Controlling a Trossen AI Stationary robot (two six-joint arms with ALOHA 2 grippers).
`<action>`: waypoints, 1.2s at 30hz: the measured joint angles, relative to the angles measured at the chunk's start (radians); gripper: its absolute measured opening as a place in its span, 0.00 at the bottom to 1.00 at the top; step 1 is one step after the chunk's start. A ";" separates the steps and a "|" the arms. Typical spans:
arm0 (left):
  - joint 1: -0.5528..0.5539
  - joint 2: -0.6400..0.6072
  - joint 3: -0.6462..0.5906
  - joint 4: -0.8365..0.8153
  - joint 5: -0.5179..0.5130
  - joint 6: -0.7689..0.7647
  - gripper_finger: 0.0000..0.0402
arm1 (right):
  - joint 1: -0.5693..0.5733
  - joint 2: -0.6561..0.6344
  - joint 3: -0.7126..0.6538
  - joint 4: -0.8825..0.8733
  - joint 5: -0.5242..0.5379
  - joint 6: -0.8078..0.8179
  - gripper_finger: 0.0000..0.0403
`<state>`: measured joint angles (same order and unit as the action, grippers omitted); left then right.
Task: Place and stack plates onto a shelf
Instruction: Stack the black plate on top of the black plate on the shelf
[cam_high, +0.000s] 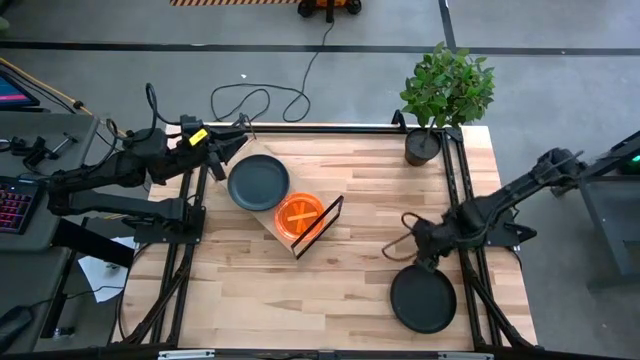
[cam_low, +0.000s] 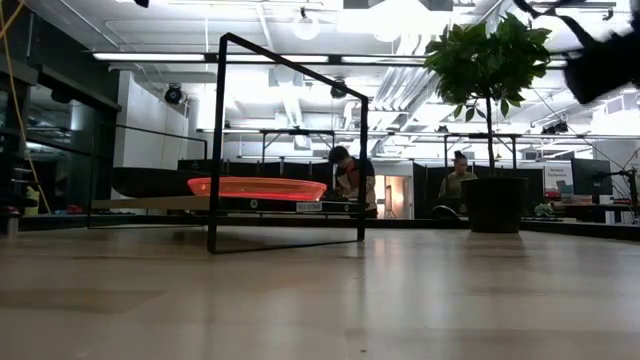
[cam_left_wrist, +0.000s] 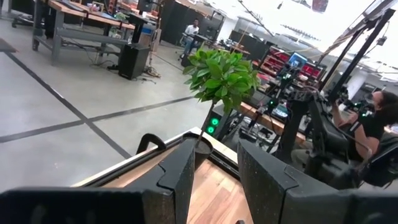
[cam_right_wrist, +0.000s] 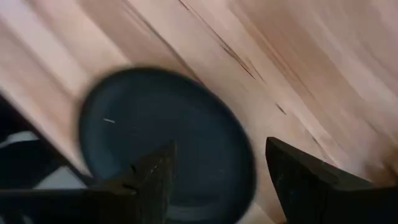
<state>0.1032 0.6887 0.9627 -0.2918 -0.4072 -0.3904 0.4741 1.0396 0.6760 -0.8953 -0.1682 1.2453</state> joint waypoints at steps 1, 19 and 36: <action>0.000 0.004 0.000 -0.001 0.000 0.000 0.28 | 0.017 0.005 -0.021 0.007 -0.001 0.016 0.56; 0.000 0.060 0.000 -0.003 0.000 -0.001 0.28 | 0.086 0.029 -0.244 0.245 -0.007 0.127 0.56; 0.000 0.059 0.000 -0.003 0.000 0.000 0.28 | 0.104 0.164 -0.242 0.374 -0.063 0.160 0.03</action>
<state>0.1032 0.7479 0.9630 -0.2947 -0.4068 -0.3908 0.5782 1.2041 0.4335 -0.5215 -0.2312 1.4049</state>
